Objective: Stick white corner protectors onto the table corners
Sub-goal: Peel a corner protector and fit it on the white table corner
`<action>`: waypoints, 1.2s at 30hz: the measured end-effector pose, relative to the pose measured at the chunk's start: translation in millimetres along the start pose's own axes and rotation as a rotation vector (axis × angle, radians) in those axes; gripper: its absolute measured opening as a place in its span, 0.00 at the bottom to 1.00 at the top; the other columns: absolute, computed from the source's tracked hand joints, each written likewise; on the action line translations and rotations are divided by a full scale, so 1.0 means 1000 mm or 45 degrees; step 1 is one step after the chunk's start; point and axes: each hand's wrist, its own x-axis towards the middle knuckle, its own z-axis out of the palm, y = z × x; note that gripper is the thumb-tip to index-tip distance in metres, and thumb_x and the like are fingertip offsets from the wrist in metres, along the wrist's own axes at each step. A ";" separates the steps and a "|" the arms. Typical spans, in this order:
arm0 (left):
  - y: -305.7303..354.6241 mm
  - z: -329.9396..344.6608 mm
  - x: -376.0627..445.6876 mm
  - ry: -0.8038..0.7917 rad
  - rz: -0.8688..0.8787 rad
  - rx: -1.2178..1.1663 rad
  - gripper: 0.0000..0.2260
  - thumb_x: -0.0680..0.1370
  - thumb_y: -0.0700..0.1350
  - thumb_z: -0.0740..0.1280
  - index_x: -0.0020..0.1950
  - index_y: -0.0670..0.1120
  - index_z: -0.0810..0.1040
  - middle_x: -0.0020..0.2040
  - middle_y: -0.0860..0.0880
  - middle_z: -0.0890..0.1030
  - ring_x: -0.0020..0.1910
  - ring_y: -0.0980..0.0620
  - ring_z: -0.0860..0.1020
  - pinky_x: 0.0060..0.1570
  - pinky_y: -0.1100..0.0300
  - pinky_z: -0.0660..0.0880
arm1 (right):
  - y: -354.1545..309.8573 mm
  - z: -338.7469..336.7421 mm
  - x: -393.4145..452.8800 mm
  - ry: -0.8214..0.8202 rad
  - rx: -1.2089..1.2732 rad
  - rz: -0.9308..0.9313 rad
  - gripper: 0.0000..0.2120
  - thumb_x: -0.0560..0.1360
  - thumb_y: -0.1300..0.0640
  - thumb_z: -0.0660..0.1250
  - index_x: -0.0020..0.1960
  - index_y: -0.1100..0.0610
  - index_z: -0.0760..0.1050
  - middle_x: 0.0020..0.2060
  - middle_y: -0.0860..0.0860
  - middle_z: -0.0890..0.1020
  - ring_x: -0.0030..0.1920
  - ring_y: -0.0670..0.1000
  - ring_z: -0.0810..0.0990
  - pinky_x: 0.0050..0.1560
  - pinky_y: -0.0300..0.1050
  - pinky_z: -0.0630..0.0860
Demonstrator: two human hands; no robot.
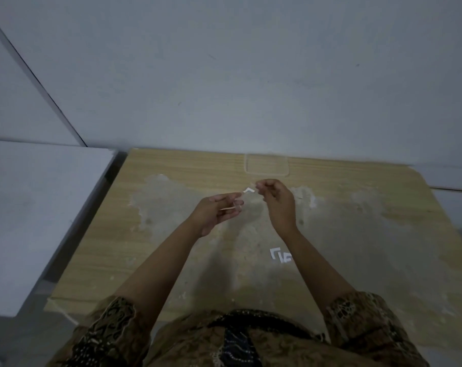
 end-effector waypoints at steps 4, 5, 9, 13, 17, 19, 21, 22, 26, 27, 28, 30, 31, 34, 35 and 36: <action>-0.003 0.001 0.001 0.011 -0.018 -0.004 0.12 0.79 0.41 0.63 0.61 0.39 0.77 0.52 0.42 0.82 0.43 0.53 0.84 0.47 0.64 0.80 | 0.022 -0.019 0.001 0.120 -0.040 0.117 0.02 0.76 0.56 0.69 0.45 0.54 0.79 0.38 0.50 0.81 0.39 0.48 0.79 0.41 0.40 0.76; -0.005 0.002 0.001 0.013 -0.026 -0.001 0.11 0.79 0.41 0.63 0.60 0.39 0.77 0.52 0.42 0.82 0.43 0.53 0.84 0.47 0.64 0.80 | 0.031 -0.025 -0.002 0.124 -0.084 0.152 0.03 0.76 0.56 0.69 0.45 0.55 0.78 0.39 0.52 0.81 0.37 0.48 0.79 0.39 0.38 0.76; -0.014 0.009 0.000 0.004 -0.064 0.038 0.12 0.79 0.41 0.63 0.61 0.39 0.77 0.52 0.43 0.82 0.44 0.52 0.83 0.50 0.63 0.80 | 0.077 -0.046 -0.022 0.118 -0.308 0.335 0.05 0.75 0.55 0.71 0.45 0.57 0.79 0.38 0.55 0.82 0.36 0.49 0.81 0.35 0.33 0.76; -0.022 0.014 -0.001 -0.007 -0.116 0.050 0.13 0.79 0.40 0.64 0.61 0.38 0.77 0.52 0.42 0.83 0.45 0.51 0.83 0.47 0.63 0.80 | 0.118 -0.061 -0.043 0.136 -0.486 0.492 0.04 0.72 0.57 0.73 0.42 0.59 0.82 0.38 0.56 0.84 0.42 0.54 0.82 0.43 0.39 0.74; -0.026 0.018 -0.001 0.004 -0.145 0.044 0.12 0.78 0.40 0.65 0.61 0.38 0.77 0.51 0.42 0.83 0.44 0.51 0.83 0.46 0.63 0.81 | 0.126 -0.067 -0.052 0.114 -0.554 0.524 0.06 0.72 0.57 0.73 0.44 0.60 0.82 0.40 0.56 0.84 0.42 0.51 0.80 0.48 0.43 0.77; -0.025 0.020 -0.002 0.002 -0.142 0.041 0.12 0.78 0.40 0.65 0.61 0.38 0.77 0.51 0.42 0.83 0.45 0.51 0.83 0.46 0.63 0.81 | 0.125 -0.069 -0.052 0.078 -0.547 0.530 0.06 0.72 0.59 0.73 0.46 0.61 0.83 0.43 0.57 0.85 0.43 0.51 0.81 0.45 0.36 0.75; -0.024 0.021 -0.003 -0.002 -0.136 0.042 0.12 0.78 0.40 0.64 0.60 0.39 0.78 0.51 0.43 0.83 0.46 0.50 0.83 0.46 0.63 0.81 | 0.123 -0.067 -0.051 0.066 -0.537 0.497 0.05 0.73 0.61 0.72 0.48 0.61 0.83 0.45 0.57 0.85 0.47 0.52 0.82 0.46 0.35 0.73; -0.024 0.021 -0.003 0.000 -0.132 0.044 0.11 0.78 0.40 0.64 0.59 0.39 0.78 0.51 0.43 0.83 0.46 0.50 0.83 0.45 0.63 0.81 | 0.120 -0.066 -0.049 0.071 -0.524 0.473 0.05 0.73 0.61 0.71 0.48 0.60 0.83 0.46 0.56 0.85 0.48 0.52 0.82 0.48 0.37 0.73; -0.022 0.020 -0.006 0.054 -0.026 0.155 0.11 0.76 0.40 0.68 0.58 0.43 0.79 0.48 0.44 0.83 0.44 0.49 0.81 0.47 0.60 0.81 | 0.082 -0.051 -0.034 0.016 -0.338 0.488 0.05 0.76 0.55 0.69 0.48 0.56 0.81 0.45 0.55 0.84 0.42 0.51 0.82 0.43 0.45 0.78; -0.021 0.019 -0.007 0.087 0.037 0.214 0.12 0.75 0.39 0.70 0.58 0.43 0.79 0.47 0.44 0.83 0.45 0.47 0.80 0.49 0.57 0.81 | 0.067 -0.045 -0.030 -0.013 -0.248 0.487 0.05 0.77 0.55 0.68 0.48 0.56 0.81 0.45 0.55 0.84 0.40 0.51 0.82 0.40 0.43 0.78; -0.020 0.019 -0.008 0.126 0.106 0.270 0.13 0.74 0.38 0.71 0.58 0.43 0.79 0.46 0.43 0.82 0.46 0.45 0.80 0.50 0.55 0.80 | 0.052 -0.039 -0.027 -0.045 -0.167 0.478 0.06 0.77 0.54 0.67 0.49 0.56 0.81 0.45 0.55 0.84 0.39 0.51 0.82 0.38 0.41 0.77; -0.017 0.018 -0.011 0.224 0.249 0.392 0.16 0.71 0.36 0.73 0.59 0.42 0.79 0.45 0.42 0.82 0.46 0.44 0.82 0.47 0.55 0.81 | 0.024 -0.027 -0.023 -0.135 -0.070 0.463 0.10 0.78 0.52 0.65 0.50 0.56 0.81 0.44 0.54 0.85 0.38 0.49 0.81 0.39 0.41 0.75; -0.016 0.017 -0.013 0.278 0.328 0.473 0.19 0.70 0.36 0.74 0.60 0.43 0.78 0.45 0.42 0.83 0.45 0.44 0.82 0.45 0.57 0.81 | 0.012 -0.022 -0.022 -0.194 -0.050 0.460 0.12 0.78 0.49 0.65 0.51 0.56 0.82 0.44 0.53 0.85 0.38 0.49 0.81 0.40 0.41 0.75; -0.012 0.008 -0.021 0.400 0.562 0.763 0.26 0.66 0.41 0.78 0.62 0.50 0.75 0.42 0.48 0.84 0.40 0.54 0.83 0.41 0.67 0.79 | -0.011 -0.003 -0.020 -0.370 -0.041 0.457 0.15 0.76 0.45 0.66 0.52 0.55 0.82 0.43 0.51 0.86 0.38 0.47 0.81 0.40 0.39 0.75; -0.010 0.005 -0.024 0.425 0.610 0.827 0.27 0.65 0.43 0.78 0.62 0.51 0.74 0.42 0.50 0.84 0.40 0.56 0.82 0.42 0.69 0.78 | -0.015 0.003 -0.020 -0.397 -0.032 0.449 0.14 0.75 0.46 0.67 0.52 0.56 0.82 0.43 0.50 0.86 0.38 0.46 0.81 0.41 0.39 0.74; -0.009 0.001 -0.027 0.439 0.648 0.861 0.28 0.65 0.43 0.79 0.63 0.52 0.74 0.42 0.51 0.84 0.40 0.58 0.82 0.43 0.70 0.77 | -0.017 0.009 -0.021 -0.405 -0.014 0.437 0.13 0.75 0.48 0.69 0.52 0.56 0.82 0.43 0.50 0.86 0.38 0.46 0.81 0.41 0.40 0.74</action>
